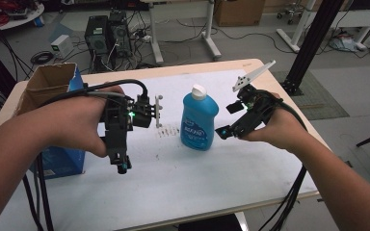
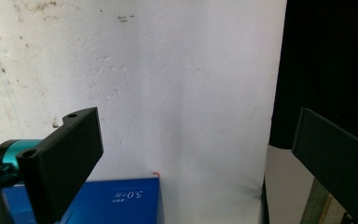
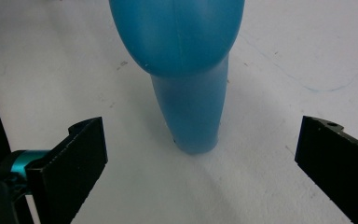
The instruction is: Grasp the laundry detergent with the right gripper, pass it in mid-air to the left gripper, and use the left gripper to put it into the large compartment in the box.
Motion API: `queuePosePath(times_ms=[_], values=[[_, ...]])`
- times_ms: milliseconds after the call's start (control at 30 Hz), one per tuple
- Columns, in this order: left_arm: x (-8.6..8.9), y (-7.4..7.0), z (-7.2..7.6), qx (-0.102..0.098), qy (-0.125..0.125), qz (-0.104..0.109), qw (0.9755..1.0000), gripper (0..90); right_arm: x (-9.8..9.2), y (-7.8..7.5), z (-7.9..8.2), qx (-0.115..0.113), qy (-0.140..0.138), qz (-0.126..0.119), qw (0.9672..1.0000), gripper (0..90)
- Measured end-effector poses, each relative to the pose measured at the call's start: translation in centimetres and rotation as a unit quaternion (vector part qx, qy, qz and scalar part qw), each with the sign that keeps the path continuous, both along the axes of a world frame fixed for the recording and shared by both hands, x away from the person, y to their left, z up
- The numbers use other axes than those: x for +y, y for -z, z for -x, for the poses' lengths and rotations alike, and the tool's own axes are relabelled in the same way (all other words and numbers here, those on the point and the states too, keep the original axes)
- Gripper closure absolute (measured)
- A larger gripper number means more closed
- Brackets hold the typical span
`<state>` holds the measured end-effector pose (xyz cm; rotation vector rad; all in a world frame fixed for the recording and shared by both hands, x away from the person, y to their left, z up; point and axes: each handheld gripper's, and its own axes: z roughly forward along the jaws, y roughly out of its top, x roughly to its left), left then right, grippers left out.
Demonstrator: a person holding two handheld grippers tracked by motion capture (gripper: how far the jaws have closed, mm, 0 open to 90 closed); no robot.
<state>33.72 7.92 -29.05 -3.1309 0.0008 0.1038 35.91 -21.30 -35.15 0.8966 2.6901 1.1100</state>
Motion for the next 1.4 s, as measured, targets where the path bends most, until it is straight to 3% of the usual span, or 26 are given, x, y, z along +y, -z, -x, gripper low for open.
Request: queuePosePath(times_ms=[467,900,1167,1400], values=[[-0.1,0.0,-0.1,0.001,-0.002,-0.003,1.0000,1.8,0.7,3.0,-0.8,0.007,0.011,-0.035,0.9993,1.1],[0.3,-0.1,-0.1,0.001,-0.007,-0.006,1.0000,1.8,2.9,4.9,-1.4,0.002,0.006,-0.077,0.9970,1.1],[0.2,0.0,-0.1,0.001,-0.005,-0.007,1.0000,1.8,3.1,5.6,-1.3,-0.011,0.020,-0.101,0.9947,1.2],[0.2,0.1,-0.2,0.000,-0.006,-0.008,1.0000,1.8,3.3,5.9,-1.4,-0.028,0.031,-0.133,0.9902,3.1]])
